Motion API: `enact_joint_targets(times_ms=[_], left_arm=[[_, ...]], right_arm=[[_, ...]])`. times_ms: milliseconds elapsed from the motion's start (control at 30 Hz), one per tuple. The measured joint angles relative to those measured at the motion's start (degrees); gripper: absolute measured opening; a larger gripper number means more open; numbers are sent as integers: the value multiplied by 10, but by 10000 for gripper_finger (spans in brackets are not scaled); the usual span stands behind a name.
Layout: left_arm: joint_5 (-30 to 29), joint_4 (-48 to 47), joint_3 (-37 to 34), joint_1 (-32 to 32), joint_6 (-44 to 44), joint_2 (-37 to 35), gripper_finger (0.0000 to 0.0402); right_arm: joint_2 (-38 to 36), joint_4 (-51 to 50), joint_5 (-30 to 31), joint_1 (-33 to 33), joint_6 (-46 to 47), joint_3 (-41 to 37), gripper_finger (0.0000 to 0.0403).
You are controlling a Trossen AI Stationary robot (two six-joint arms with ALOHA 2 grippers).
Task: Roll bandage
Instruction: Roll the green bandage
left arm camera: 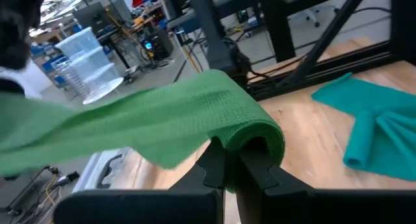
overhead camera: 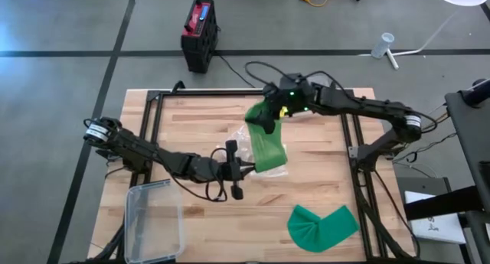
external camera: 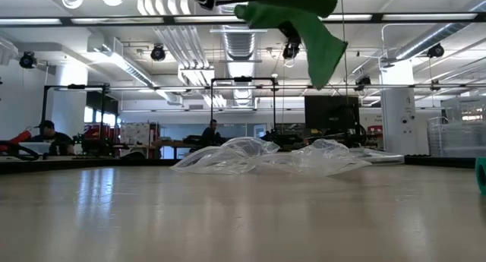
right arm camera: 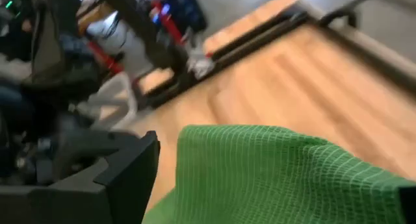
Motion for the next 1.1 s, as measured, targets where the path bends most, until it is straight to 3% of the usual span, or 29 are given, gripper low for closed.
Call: enact_joint_targets(times_ms=[400,833,1100], left_arm=[[17,11,6,-17,-7,0,1],[17,26,37,-52,33,-1,1],[51,29,59,-76,47,-2,1]], right_arm=[[22,-66,-25,-7,-7,1,299],[19,-102,-32,-6,-34,-1,361],[8,-142,-204,-2,-25,-2,362]])
